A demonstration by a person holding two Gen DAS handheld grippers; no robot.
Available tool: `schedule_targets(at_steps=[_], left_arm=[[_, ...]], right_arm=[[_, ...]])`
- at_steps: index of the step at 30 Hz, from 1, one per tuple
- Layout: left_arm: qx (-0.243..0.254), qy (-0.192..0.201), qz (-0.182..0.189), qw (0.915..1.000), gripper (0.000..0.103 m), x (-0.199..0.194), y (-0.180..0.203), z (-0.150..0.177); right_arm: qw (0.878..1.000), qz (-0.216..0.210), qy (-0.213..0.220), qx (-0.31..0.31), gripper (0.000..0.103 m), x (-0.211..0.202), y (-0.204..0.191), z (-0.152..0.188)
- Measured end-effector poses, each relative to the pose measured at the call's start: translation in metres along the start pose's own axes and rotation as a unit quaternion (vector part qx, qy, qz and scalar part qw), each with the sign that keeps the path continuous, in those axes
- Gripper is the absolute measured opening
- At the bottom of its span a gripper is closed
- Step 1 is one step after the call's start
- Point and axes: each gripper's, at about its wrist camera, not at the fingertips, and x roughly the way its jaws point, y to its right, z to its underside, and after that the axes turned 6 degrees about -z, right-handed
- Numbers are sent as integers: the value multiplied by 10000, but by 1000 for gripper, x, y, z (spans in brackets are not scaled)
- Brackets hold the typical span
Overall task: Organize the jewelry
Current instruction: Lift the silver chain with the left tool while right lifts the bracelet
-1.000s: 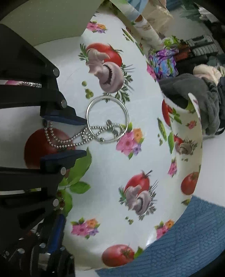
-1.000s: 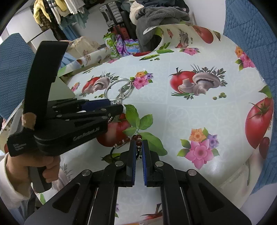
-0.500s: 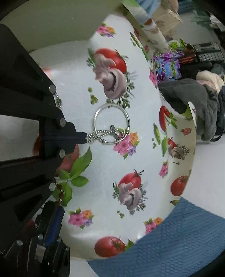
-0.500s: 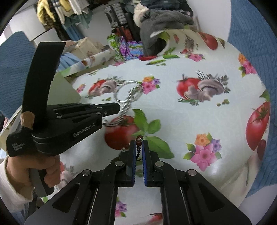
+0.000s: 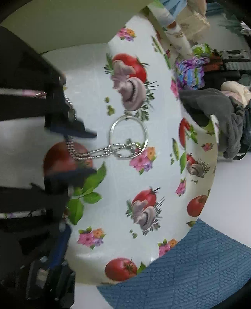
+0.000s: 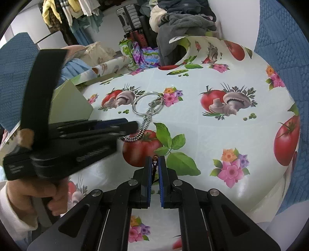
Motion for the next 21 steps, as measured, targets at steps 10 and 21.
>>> schedule_targets(at_steps=[10, 21], left_arm=[[178, -5, -146, 9997, 27, 28, 12, -8], [455, 172, -393, 9980, 1, 29, 24, -10]], right_arm=[[9998, -103, -29, 160, 4, 2, 14, -1], [9997, -52, -25, 216, 4, 3, 19, -1]])
